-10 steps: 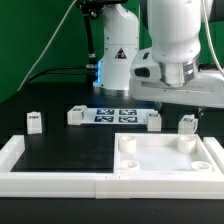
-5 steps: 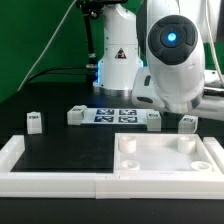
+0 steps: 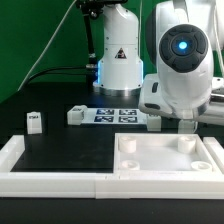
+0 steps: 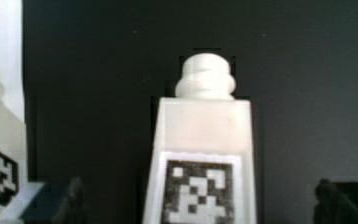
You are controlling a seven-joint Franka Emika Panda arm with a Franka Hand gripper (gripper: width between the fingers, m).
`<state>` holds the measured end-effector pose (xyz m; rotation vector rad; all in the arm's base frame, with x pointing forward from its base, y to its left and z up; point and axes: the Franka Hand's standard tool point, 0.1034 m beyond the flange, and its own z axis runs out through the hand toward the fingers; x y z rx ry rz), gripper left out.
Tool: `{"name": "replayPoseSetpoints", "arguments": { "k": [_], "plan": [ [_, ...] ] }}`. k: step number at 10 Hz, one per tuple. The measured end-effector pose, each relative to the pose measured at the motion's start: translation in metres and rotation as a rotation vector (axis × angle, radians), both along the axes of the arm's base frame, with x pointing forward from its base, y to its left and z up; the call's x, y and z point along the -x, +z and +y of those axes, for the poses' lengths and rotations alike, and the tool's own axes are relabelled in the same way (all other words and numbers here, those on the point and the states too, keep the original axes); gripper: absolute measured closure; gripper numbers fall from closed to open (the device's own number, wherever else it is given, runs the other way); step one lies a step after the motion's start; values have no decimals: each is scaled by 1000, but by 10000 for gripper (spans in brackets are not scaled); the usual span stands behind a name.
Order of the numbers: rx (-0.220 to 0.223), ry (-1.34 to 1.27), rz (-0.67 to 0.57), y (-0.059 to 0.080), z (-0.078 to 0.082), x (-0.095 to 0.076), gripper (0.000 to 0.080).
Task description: Assemble one leg
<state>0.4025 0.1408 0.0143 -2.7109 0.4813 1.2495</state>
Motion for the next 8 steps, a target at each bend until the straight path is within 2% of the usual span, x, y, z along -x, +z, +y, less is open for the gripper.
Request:
{"name": "replayPoseSetpoints", "arguments": {
  "k": [2, 4, 5, 6, 8],
  "plan": [
    [0, 2, 1, 0, 0, 0, 150],
    [0, 1, 1, 0, 0, 0, 408],
    [0, 1, 1, 0, 0, 0, 408],
    [0, 1, 1, 0, 0, 0, 511],
    [0, 1, 1, 0, 0, 0, 511]
  ]
}}
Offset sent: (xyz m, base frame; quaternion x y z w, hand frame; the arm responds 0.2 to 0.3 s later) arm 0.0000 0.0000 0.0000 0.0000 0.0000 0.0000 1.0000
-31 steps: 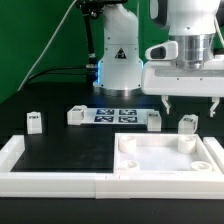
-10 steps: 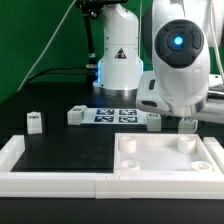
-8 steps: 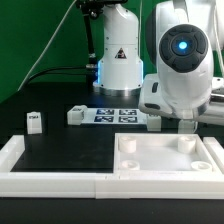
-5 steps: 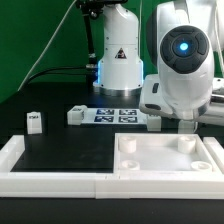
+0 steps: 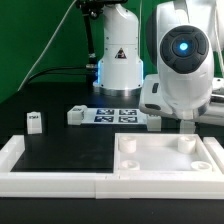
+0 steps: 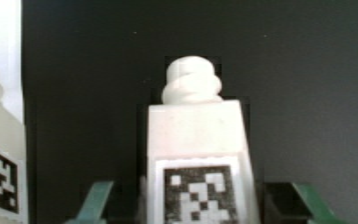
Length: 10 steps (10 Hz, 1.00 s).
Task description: Assemble one leg
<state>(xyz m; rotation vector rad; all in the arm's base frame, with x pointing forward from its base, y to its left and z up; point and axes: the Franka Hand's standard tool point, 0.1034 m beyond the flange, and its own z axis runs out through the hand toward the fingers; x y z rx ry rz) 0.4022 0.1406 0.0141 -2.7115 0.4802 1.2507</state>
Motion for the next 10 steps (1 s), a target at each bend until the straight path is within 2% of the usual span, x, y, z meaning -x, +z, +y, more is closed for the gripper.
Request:
{"name": "replayPoseSetpoints", "arguments": {
  "k": [3, 5, 7, 9, 10],
  "plan": [
    [0, 1, 3, 3, 0, -1, 511],
    [4, 1, -19, 28, 1, -9, 509],
    [-26, 18, -12, 61, -4, -17, 509],
    [-40, 13, -50, 78, -8, -32, 509],
    [-37, 13, -59, 75, -7, -32, 509]
  ]
}}
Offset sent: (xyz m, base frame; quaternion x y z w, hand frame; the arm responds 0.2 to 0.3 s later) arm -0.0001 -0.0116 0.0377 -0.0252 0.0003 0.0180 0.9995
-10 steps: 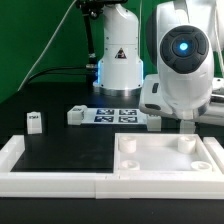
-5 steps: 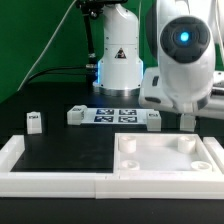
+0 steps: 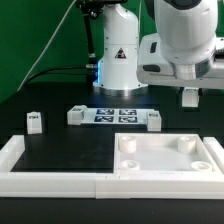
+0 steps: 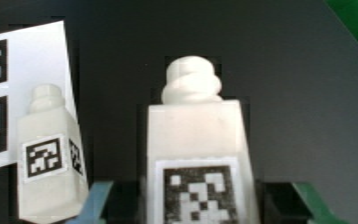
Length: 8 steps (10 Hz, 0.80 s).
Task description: Assemble one leg
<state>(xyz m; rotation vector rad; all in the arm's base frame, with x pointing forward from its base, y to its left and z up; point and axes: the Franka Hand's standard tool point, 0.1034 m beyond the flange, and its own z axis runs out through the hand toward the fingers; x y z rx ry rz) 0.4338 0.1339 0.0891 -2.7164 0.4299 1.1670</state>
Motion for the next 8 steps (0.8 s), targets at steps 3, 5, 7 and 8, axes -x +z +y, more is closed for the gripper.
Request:
{"name": "replayPoseSetpoints", "arguments": {
  "k": [3, 5, 7, 8],
  "plan": [
    [59, -27, -300, -1, 7, -15, 509],
    [117, 35, -537, -6, -3, -24, 509],
    [141, 87, -695, 0, -13, -34, 509],
    [147, 97, -762, 2, -17, -37, 509]
  ]
}}
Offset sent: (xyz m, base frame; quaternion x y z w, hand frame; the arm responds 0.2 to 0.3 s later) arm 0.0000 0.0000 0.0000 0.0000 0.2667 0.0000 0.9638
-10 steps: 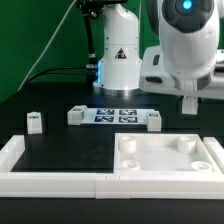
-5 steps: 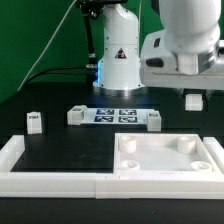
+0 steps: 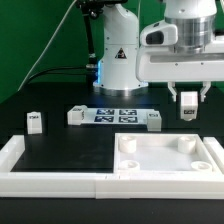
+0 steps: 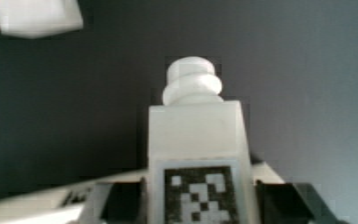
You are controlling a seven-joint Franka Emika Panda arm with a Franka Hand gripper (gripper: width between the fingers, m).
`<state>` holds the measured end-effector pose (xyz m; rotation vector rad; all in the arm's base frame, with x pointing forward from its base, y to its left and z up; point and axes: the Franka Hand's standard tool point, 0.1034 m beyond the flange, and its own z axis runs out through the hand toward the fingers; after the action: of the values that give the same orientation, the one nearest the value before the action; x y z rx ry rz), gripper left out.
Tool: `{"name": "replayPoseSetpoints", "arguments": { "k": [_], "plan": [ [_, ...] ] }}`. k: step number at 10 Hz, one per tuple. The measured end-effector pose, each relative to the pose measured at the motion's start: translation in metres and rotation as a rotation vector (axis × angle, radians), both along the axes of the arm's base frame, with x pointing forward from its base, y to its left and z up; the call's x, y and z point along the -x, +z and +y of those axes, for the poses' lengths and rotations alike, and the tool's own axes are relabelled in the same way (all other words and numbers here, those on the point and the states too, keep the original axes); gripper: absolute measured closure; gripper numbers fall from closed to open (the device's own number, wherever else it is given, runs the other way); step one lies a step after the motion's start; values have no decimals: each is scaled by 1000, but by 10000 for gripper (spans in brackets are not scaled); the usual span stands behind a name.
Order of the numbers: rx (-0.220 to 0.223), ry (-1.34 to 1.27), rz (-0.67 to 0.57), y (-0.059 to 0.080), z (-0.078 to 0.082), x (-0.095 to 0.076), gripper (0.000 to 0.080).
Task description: Assemble one leg
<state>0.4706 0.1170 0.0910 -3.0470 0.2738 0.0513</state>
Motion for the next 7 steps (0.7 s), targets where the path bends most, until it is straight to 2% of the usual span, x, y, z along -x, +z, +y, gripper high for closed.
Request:
{"name": "replayPoseSetpoints", "arguments": {
  "k": [2, 3, 4, 5, 7],
  "plan": [
    [2, 5, -144, 9, -4, -15, 509],
    [-9, -2, -254, 16, 1, -26, 509],
    [-14, 5, -322, 13, 6, -19, 509],
    [-9, 11, -282, 9, 4, -15, 509],
    [-4, 48, -284, 9, 3, -20, 509]
  ]
}}
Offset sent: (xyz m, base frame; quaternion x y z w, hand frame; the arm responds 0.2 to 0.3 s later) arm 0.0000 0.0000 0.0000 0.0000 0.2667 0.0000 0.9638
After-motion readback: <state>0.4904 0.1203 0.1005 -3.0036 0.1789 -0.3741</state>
